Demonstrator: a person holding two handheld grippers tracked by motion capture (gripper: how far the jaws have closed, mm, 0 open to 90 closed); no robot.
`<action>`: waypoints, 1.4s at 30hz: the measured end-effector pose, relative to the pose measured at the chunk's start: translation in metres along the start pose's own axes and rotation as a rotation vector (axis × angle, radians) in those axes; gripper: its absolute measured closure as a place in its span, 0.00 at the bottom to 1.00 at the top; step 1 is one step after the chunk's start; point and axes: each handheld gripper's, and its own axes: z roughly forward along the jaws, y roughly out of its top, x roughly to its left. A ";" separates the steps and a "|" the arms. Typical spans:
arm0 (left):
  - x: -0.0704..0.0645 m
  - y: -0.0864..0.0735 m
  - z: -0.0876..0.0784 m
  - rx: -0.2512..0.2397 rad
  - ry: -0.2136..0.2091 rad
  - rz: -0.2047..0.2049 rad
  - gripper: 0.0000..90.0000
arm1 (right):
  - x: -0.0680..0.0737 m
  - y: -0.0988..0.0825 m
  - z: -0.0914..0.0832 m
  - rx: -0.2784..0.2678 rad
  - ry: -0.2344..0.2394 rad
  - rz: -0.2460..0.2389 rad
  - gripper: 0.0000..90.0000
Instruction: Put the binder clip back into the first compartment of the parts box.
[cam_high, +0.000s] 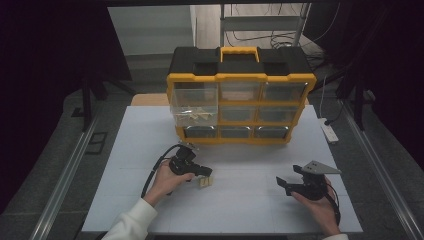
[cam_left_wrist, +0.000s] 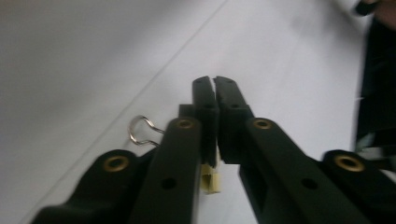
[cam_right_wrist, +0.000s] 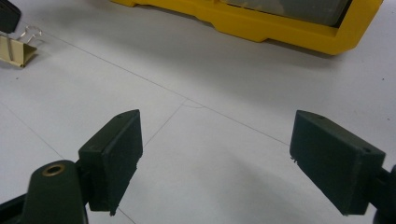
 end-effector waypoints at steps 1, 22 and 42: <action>-0.002 0.000 0.000 -0.004 0.005 0.004 0.99 | 0.000 0.000 0.000 0.001 -0.002 0.000 0.19; -0.034 -0.004 -0.043 -0.173 0.050 0.115 1.00 | 0.000 0.000 -0.001 -0.005 -0.005 0.001 0.19; -0.062 -0.011 -0.097 -0.401 0.067 0.127 0.99 | 0.000 0.001 -0.001 -0.014 0.002 -0.004 0.19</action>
